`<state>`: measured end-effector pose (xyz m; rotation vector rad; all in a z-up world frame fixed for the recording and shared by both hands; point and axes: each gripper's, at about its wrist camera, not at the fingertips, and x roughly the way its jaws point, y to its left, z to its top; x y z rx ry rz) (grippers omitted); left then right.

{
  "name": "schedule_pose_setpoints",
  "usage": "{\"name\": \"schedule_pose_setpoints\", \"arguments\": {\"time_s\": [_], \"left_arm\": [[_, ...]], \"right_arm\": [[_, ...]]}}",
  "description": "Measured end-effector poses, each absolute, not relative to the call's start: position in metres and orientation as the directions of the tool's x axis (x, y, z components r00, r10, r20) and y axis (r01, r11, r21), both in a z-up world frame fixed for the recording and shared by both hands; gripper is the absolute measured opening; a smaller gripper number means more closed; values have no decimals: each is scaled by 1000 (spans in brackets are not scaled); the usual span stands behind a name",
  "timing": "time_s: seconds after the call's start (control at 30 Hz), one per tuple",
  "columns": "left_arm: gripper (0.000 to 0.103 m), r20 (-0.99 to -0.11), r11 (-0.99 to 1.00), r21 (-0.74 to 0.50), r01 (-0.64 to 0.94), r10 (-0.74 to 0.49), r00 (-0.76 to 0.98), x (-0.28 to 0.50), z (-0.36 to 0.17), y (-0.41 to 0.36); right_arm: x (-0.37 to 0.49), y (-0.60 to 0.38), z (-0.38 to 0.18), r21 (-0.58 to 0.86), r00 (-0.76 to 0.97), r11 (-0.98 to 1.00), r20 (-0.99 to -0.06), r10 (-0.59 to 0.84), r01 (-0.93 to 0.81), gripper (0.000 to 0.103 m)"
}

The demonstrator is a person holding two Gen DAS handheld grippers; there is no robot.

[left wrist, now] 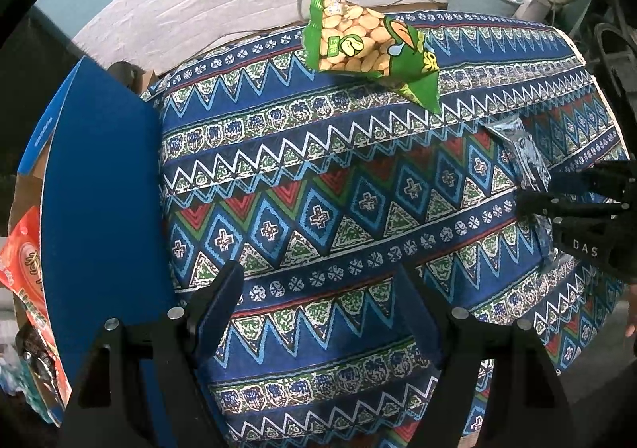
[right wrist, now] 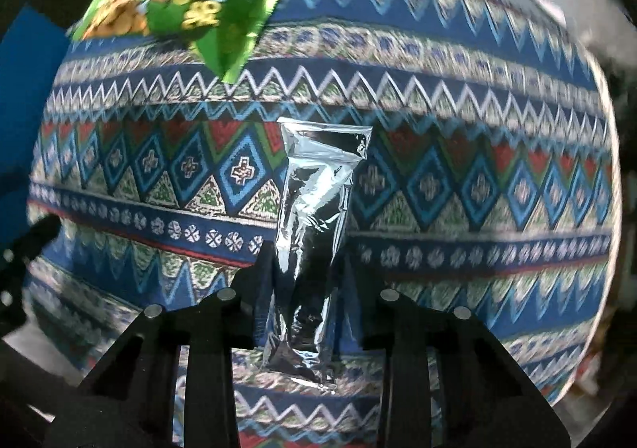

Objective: Organize snacks
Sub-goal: 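Grasp the silver foil packet with the right tool while the left tool approaches the green peanut bag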

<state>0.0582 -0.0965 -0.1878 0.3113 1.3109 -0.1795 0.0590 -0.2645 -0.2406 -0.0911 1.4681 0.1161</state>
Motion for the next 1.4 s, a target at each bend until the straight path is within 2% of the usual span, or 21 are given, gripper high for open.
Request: {"name": "schedule_pose_setpoints", "arguments": {"time_s": [0.07,0.23,0.33,0.37,0.4,0.77,1.0,1.07,1.4], "left_arm": [[79,-967,946,122,302,45,250,59,-189,-96],[79,-972,951,104,291,35,233,61,-193,-96],[79,-976,961,80,265,20,219,66,-195,-94],[79,-977,965,68,252,13,213,68,-195,-93],[79,-978,969,59,241,8,209,70,-195,-92],[79,-960,995,-73,68,-89,264,105,-187,-80],[84,-936,986,-167,-19,-153,316,134,-177,-83],[88,-929,979,-196,-59,-166,332,144,-178,-84],[88,-910,928,-295,-226,-200,364,167,-189,-101]], "right_arm": [[59,-258,-240,-21,120,986,-993,-1,-165,30],[60,-261,-240,38,84,992,-995,48,-118,34],[59,-263,-244,25,98,991,-995,38,-132,37],[60,-261,-243,18,102,989,-994,33,-145,36],[60,-261,-243,17,101,988,-994,33,-152,29],[70,-263,-206,21,175,987,-983,49,-162,29],[93,-271,-173,-20,210,970,-977,32,-241,29],[105,-272,-165,-34,217,965,-976,24,-259,29],[136,-268,-162,-74,232,938,-973,7,-340,29]]}}
